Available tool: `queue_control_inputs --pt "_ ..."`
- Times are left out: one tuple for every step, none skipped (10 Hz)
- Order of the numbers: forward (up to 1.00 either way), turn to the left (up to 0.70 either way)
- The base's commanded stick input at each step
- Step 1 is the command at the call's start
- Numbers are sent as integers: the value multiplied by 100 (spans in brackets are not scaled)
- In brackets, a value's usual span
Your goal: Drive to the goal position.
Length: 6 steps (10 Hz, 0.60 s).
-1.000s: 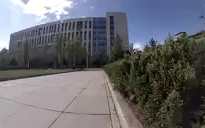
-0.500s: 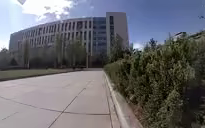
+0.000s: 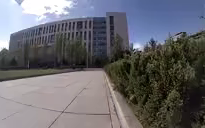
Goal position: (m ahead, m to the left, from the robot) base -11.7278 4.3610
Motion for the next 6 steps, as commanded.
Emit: queue_control_inputs --pt "4 0" --pt "4 0" --pt "4 0" --pt "4 0" --pt "4 0" --pt "4 0"
